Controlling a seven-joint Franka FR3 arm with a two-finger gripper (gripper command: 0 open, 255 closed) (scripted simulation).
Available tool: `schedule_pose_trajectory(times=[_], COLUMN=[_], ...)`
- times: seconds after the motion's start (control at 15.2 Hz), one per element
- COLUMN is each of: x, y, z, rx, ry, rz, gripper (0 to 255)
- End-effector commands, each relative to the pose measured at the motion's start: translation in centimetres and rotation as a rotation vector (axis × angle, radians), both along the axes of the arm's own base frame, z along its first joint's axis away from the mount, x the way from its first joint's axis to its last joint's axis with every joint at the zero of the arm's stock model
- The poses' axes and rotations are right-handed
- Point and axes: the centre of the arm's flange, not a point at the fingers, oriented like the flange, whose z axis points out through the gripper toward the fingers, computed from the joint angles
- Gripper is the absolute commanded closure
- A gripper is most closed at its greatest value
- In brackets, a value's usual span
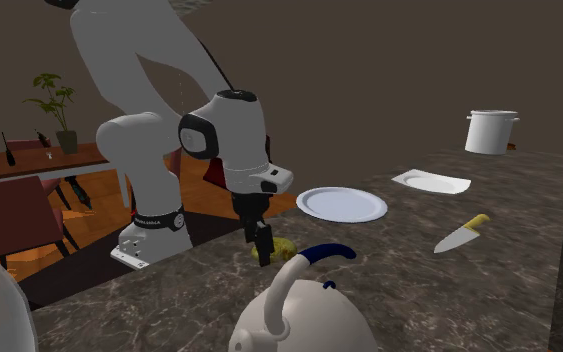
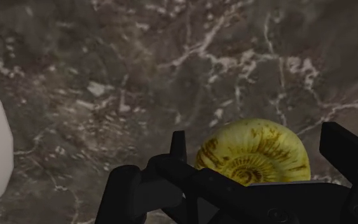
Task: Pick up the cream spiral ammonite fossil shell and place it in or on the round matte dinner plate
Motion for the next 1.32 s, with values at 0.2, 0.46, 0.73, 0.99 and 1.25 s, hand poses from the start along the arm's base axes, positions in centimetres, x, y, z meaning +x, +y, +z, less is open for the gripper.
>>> schedule_pose_trajectory(times=[0.2,0.46,0.73,0.99,1.25], x=[0.0,0.0,0.0,0.0,0.0], y=[0.0,0.0,0.0,0.0,0.0], z=[0.0,0.0,1.1,3.2,5.3], rx=[0.0,0.0,0.0,0.0,0.0], ry=[0.0,0.0,0.0,0.0,0.0], rz=[0.0,0.0,0.0,0.0,0.0], gripper=[255,255,255,255,255])
